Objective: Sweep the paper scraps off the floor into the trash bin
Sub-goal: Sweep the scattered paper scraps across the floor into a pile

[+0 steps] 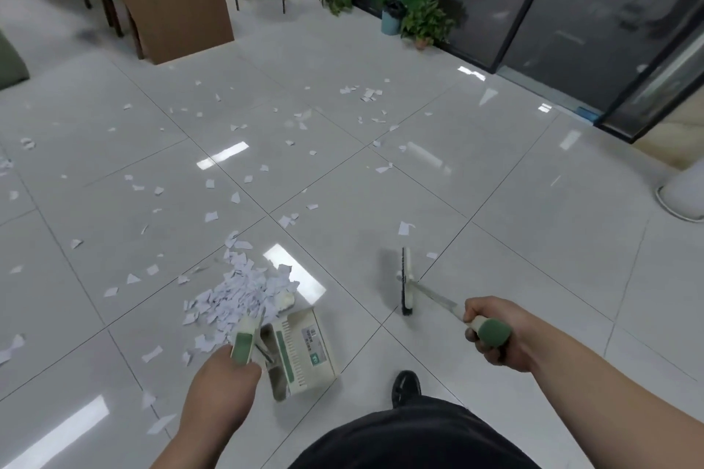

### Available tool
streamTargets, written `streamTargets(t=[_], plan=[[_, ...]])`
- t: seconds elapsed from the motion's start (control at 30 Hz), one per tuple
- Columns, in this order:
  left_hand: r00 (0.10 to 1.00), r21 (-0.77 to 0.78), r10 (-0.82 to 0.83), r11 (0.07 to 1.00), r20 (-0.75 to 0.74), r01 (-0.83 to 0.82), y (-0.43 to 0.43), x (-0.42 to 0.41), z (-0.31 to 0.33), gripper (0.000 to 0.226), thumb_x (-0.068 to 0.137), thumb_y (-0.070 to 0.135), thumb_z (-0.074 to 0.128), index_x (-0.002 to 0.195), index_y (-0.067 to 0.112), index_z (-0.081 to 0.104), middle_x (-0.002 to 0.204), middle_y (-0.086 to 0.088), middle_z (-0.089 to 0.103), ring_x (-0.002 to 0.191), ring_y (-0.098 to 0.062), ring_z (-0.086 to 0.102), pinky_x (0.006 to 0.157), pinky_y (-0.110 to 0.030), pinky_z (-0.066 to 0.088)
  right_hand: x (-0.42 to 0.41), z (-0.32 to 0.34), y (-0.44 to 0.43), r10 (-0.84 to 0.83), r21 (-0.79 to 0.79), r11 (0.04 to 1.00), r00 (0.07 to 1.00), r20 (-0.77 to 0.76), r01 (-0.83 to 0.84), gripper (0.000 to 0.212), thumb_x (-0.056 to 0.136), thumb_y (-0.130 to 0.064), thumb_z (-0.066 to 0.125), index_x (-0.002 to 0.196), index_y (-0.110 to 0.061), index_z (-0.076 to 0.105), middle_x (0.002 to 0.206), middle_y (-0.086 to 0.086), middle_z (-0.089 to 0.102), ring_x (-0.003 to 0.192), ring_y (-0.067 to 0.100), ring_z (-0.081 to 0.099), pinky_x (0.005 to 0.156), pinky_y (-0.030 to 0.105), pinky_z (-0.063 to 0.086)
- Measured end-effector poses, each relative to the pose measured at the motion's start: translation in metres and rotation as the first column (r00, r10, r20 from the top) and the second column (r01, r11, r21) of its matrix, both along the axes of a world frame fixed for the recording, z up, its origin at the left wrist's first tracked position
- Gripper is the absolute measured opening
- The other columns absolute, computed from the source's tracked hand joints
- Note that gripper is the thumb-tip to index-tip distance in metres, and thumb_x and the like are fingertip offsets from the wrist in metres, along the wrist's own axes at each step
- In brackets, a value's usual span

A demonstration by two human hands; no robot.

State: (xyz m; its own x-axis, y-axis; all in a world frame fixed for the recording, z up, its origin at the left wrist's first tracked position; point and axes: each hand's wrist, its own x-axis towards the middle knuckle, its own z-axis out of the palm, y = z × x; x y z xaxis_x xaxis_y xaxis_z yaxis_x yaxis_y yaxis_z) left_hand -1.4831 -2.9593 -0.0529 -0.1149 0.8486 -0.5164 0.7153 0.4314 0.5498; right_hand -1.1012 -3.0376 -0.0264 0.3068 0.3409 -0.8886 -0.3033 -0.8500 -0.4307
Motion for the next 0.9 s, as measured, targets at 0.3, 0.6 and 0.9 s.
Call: streamTargets(t=[0.3, 0.6, 0.9], plan=[[0.998, -0.023, 0.024, 0.999, -0.059, -0.025, 0.054, 0.049, -0.016, 0.009, 0.084, 0.008, 0.055, 0.08, 0.0, 0.055, 0.07, -0.016, 0.059, 0.062, -0.031, 0.051, 0.058, -0.036, 0.036, 0.088, -0.029, 0.044, -0.047, -0.055, 0.997, 0.986, 0.161, 0.056, 0.015, 0.075, -0.006, 0.06, 0.089, -0.011, 0.055, 0.07, 0.014, 0.052, 0.044, 0.019, 0.038, 0.044, 0.017, 0.031], [0.987, -0.074, 0.017, 0.997, -0.162, -0.03, 0.14, 0.156, -0.007, 0.018, 0.08, 0.023, 0.057, 0.075, 0.006, 0.055, 0.069, -0.013, 0.058, 0.067, -0.03, 0.055, 0.06, -0.037, 0.038, 0.188, -0.063, 0.181, 0.118, -0.095, 0.99, 0.986, 0.119, -0.107, 0.013, 0.076, -0.005, 0.06, 0.085, -0.011, 0.054, 0.066, 0.011, 0.049, 0.048, 0.019, 0.036, 0.046, 0.018, 0.028], [0.962, -0.09, 0.054, 0.993, -0.266, -0.081, 0.194, 0.229, 0.003, 0.009, 0.083, 0.013, 0.058, 0.079, 0.005, 0.058, 0.065, -0.014, 0.062, 0.058, -0.031, 0.056, 0.058, -0.035, 0.045, 0.175, -0.053, 0.29, 0.413, -0.04, 0.908, 0.908, -0.069, -0.416, 0.016, 0.076, -0.007, 0.062, 0.086, -0.01, 0.051, 0.08, 0.01, 0.045, 0.056, 0.02, 0.038, 0.044, 0.02, 0.03]])
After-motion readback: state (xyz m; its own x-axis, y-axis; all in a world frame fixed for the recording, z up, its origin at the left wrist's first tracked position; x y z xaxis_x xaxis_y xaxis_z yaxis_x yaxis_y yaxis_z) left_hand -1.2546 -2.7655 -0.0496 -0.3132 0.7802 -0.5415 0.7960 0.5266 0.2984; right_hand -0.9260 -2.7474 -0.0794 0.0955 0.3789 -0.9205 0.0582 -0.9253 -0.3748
